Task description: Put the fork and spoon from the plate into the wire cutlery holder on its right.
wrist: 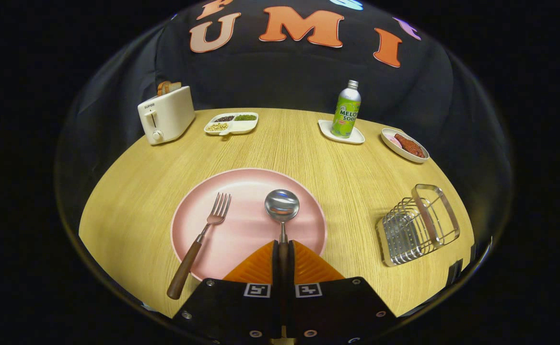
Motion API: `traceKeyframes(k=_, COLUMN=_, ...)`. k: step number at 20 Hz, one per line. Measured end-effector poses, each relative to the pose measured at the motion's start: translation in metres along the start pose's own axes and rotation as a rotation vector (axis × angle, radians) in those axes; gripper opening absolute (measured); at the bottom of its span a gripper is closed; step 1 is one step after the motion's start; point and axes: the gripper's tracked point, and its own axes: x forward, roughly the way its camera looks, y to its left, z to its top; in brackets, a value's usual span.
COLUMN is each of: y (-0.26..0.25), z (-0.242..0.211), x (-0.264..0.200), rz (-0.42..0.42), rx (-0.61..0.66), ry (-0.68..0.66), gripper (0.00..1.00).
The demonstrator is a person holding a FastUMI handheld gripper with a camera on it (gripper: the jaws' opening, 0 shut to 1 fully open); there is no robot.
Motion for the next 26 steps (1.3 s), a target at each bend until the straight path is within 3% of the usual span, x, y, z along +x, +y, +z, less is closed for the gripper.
traceKeyframes(k=6, y=-0.039, z=0.027, x=-0.031, rz=0.030, rx=-0.006, ry=0.007, gripper=0.04)
traceKeyframes(k=15, y=-0.122, z=0.045, x=-0.064, rz=-0.045, rx=-0.011, ry=0.043, gripper=0.04)
traceKeyframes(k=22, y=-0.176, z=0.028, x=-0.081, rz=-0.076, rx=-0.014, ry=0.171, gripper=0.04)
traceKeyframes(k=26, y=-0.187, z=0.024, x=-0.080, rz=-0.065, rx=-0.089, ry=0.263, gripper=0.05)
